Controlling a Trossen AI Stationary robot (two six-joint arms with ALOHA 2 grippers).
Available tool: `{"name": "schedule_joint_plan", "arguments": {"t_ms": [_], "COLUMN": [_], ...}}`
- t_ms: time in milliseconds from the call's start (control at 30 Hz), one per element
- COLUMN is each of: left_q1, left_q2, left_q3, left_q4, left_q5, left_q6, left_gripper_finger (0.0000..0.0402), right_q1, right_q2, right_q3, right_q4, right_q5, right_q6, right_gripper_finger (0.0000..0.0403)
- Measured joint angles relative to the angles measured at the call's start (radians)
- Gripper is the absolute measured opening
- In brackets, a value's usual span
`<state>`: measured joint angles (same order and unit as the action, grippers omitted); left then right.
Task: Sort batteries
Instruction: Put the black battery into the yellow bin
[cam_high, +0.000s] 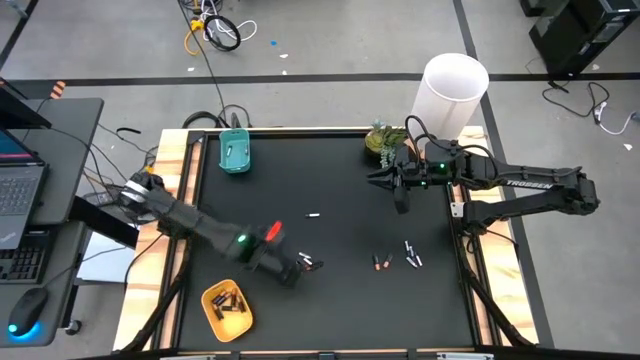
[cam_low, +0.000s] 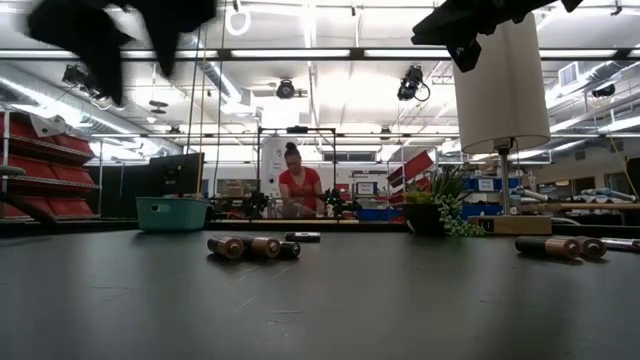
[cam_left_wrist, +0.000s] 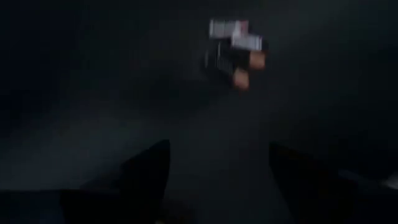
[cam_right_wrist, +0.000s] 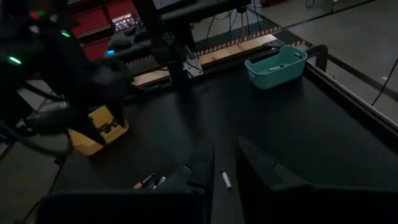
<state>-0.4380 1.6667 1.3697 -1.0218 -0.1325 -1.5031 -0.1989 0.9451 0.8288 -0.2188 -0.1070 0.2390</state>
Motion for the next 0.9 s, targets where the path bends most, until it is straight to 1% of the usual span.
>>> {"name": "schedule_joint_plan", "arguments": {"t_ms": [133,267,367,500,700,900], "left_q1": [0.097,0.146,0.151,0.149,0.139,0.093], "left_q2": [0.065,0.126,0.143,0.150,0.157,0.156], "left_q3": [0.000,-0.001,-0.001,-0.001,-0.015,-0.110], "left_q4": [0.056,0.120,0.155,0.165,0.252,0.360], "left_q5": [-0.013,0.061,0.097,0.103,0.104,0.097], "left_q6": [0.245,0.379,0.430,0.469,0.639,0.616], "left_gripper_finger": [0.0286,0.0286,0.0287,0.0287,0.0287,0.0279], "right_q1": [0.000,0.000,0.000,0.000,0.000,0.000], "right_q2": [0.000,0.000,0.000,0.000,0.000,0.000], "right_q3": [0.000,0.000,0.000,0.000,0.000,0.000], "right_q4": [0.000,-0.009,-0.026,-0.027,-0.024,-0.028], "right_q5": [-0.001,-0.001,-0.001,-0.001,-0.001,-0.001], "right_q6": [0.012,0.022,0.030,0.029,0.015,0.029], "right_gripper_finger": [0.0052,0.0052,0.0052,0.0052,0.0052,0.0052]}}
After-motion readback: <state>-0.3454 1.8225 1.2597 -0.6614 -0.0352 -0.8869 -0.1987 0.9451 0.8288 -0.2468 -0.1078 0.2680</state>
